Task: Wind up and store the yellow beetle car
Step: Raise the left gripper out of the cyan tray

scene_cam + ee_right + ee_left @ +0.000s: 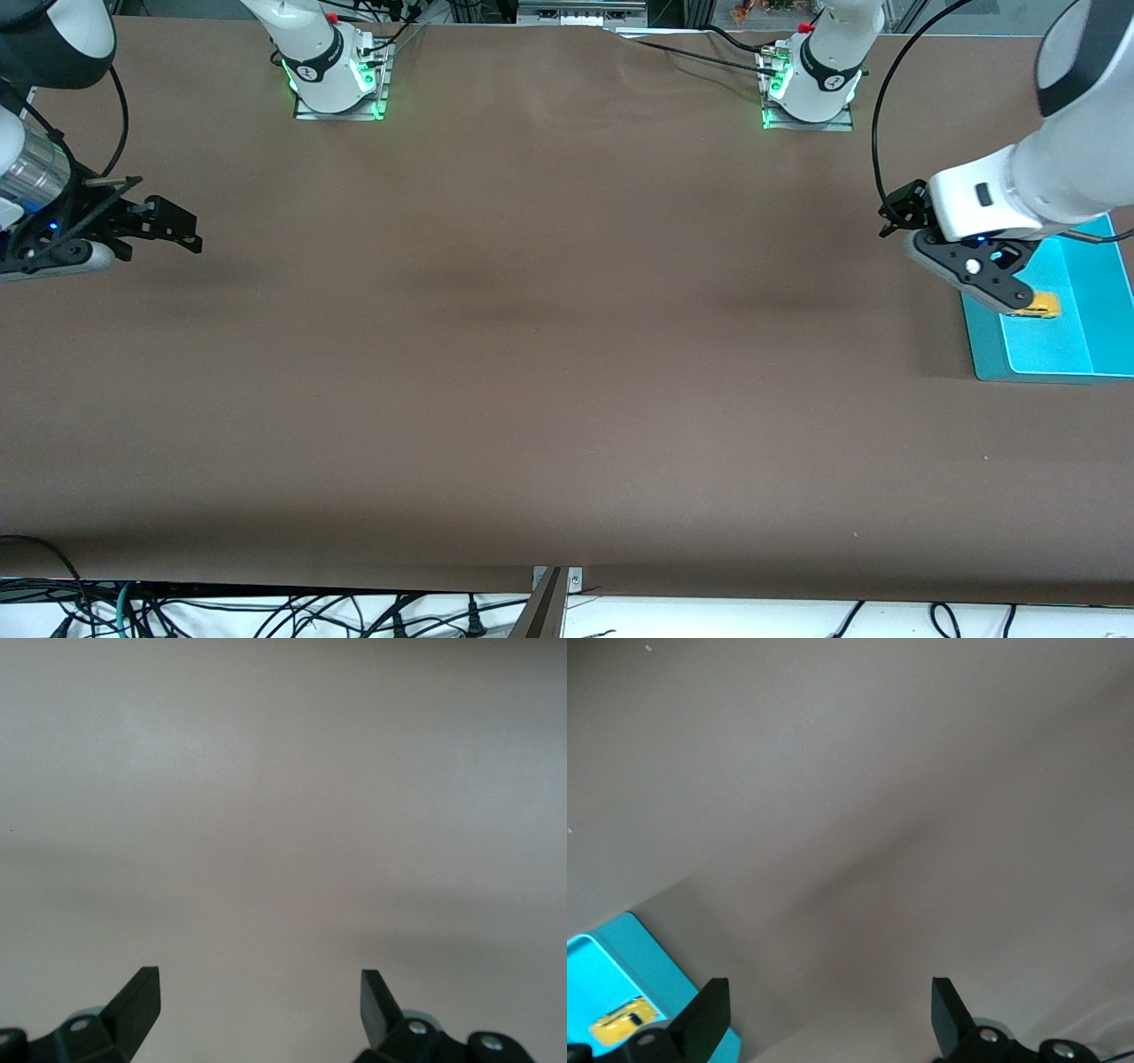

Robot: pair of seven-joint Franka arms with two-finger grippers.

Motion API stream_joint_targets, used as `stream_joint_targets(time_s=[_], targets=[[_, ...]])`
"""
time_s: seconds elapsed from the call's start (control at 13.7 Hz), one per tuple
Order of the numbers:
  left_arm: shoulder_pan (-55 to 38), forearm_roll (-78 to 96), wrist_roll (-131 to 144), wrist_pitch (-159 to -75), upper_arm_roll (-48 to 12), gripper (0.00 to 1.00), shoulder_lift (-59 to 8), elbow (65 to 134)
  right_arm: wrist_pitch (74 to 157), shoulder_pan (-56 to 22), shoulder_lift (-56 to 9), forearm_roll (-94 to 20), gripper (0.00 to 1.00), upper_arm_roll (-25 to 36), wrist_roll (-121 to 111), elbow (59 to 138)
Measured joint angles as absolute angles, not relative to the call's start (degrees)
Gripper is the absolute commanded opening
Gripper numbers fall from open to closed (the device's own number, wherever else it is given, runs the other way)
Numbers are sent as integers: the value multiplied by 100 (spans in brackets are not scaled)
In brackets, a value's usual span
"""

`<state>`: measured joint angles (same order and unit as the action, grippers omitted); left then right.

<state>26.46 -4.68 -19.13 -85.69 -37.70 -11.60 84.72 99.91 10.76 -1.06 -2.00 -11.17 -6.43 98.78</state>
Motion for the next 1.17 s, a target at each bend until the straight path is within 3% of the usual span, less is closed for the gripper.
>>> stream_joint_targets(time_s=[0.22, 0.36, 0.8, 1.17], targets=[[1272, -244, -1694, -8923, -1996, 100, -835, 8467, 9689, 1077, -65, -188, 100, -1115, -622, 9627], [661, -45, -1200, -8983, -1196, 100, -661, 8526, 9662, 1077, -69, -181, 100, -1115, -614, 9622], [-255, 16, -328, -9562, -100, 100, -373, 9270, 9651, 1048, -68, -176, 100, -1132, -612, 9622], [-300, 16, -270, -9593, -27, 100, -54, 9598, 9651, 467, -68, 3, 100, -796, -533, 9621]])
